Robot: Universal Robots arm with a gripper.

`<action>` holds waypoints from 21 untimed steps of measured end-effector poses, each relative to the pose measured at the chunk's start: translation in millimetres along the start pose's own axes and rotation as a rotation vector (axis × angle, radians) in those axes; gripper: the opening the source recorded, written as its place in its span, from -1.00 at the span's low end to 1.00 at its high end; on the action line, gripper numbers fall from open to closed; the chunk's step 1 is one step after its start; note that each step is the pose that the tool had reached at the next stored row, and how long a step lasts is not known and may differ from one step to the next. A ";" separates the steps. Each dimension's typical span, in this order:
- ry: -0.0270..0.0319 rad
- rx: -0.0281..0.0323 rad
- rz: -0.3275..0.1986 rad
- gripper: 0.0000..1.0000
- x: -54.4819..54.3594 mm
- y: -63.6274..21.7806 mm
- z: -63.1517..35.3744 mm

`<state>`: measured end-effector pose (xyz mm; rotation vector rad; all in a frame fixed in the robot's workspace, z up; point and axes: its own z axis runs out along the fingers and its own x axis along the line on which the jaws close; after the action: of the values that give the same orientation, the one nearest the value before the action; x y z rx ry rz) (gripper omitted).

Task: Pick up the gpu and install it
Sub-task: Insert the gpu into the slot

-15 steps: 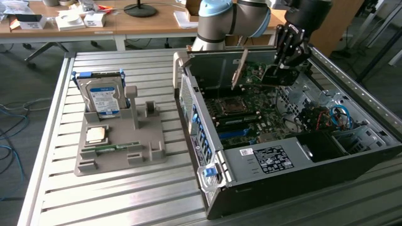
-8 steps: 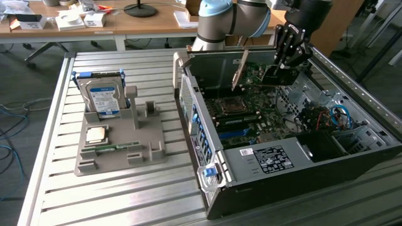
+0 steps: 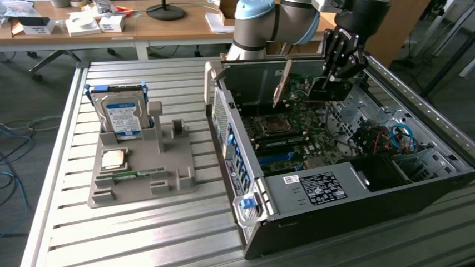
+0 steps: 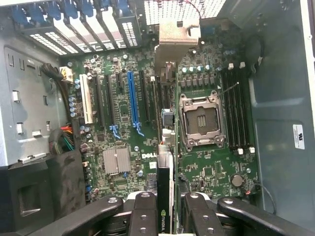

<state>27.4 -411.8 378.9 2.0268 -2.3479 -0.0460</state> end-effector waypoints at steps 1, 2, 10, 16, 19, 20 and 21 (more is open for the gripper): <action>-0.0001 0.0012 -0.001 -0.47 0.1 0.6 0.0; -0.0001 0.0019 -0.003 -0.47 0.2 1.0 0.1; -0.0001 0.0021 -0.006 -0.47 0.1 1.0 0.1; -0.0005 0.0051 -0.021 -0.47 0.1 1.1 0.5; 0.0000 0.0062 -0.037 -0.47 0.2 1.1 0.7; 0.0003 0.0063 -0.041 -0.47 0.2 1.1 0.7; 0.0004 0.0063 -0.045 -0.47 0.2 1.1 0.7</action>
<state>26.2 -411.8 378.2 2.0824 -2.3049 -0.0397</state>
